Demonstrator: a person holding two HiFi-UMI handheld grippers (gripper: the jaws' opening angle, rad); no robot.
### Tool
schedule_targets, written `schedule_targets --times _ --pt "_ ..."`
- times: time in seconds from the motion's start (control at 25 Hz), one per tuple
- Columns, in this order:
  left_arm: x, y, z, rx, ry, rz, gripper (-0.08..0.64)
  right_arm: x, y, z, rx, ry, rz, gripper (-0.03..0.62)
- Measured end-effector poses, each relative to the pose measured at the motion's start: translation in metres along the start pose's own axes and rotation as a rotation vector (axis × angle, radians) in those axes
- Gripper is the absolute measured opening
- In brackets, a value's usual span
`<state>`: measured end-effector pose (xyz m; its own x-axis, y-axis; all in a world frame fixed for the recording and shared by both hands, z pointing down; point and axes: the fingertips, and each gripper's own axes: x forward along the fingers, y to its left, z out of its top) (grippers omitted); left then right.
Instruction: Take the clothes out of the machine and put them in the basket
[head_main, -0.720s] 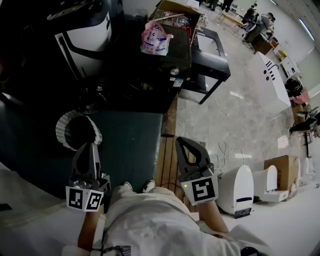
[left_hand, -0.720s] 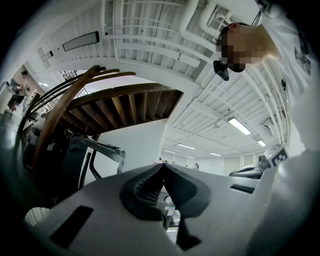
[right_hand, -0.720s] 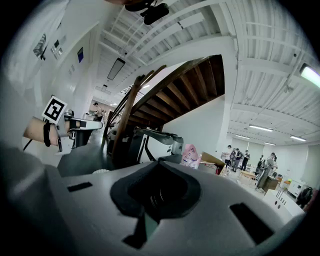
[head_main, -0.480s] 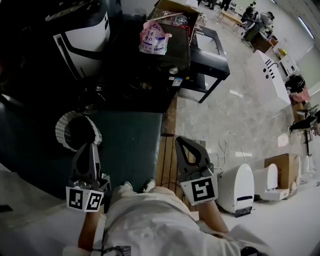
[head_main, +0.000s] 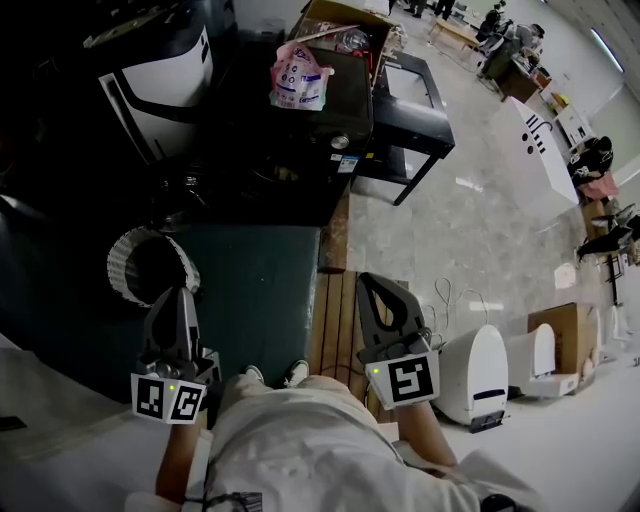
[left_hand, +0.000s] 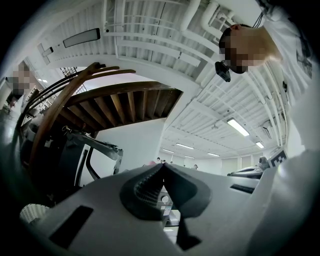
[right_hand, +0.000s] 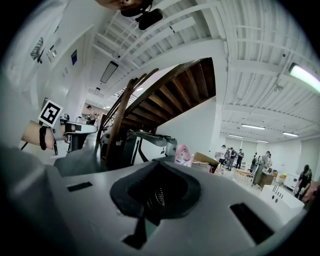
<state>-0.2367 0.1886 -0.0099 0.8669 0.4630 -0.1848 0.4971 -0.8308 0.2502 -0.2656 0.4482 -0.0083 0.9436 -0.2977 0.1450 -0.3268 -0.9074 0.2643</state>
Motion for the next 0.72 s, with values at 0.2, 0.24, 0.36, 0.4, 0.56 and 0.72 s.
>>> schedule_targets --times 0.2,0.24,0.36,0.4,0.56,0.72 --pt "0.015 -0.012 -0.009 -0.008 0.012 -0.017 0.014 -0.003 -0.017 -0.016 0.002 0.033 -0.003 0.129" --pt "0.018 -0.015 -0.011 -0.008 0.014 -0.022 0.014 -0.004 -0.020 -0.020 0.004 0.036 -0.003 0.149" --pt "0.023 -0.025 -0.020 -0.005 0.023 -0.033 0.014 -0.005 -0.026 -0.030 0.014 0.026 0.007 0.204" --pt "0.025 -0.027 -0.023 -0.005 0.027 -0.032 0.014 -0.005 -0.028 -0.033 0.022 0.020 0.014 0.264" --pt "0.033 -0.033 -0.035 -0.011 0.048 -0.024 0.014 -0.002 -0.040 -0.044 0.070 -0.004 0.034 0.454" --pt "0.045 -0.042 -0.040 -0.005 0.056 -0.028 0.014 0.002 -0.044 -0.063 0.070 0.058 0.074 0.491"
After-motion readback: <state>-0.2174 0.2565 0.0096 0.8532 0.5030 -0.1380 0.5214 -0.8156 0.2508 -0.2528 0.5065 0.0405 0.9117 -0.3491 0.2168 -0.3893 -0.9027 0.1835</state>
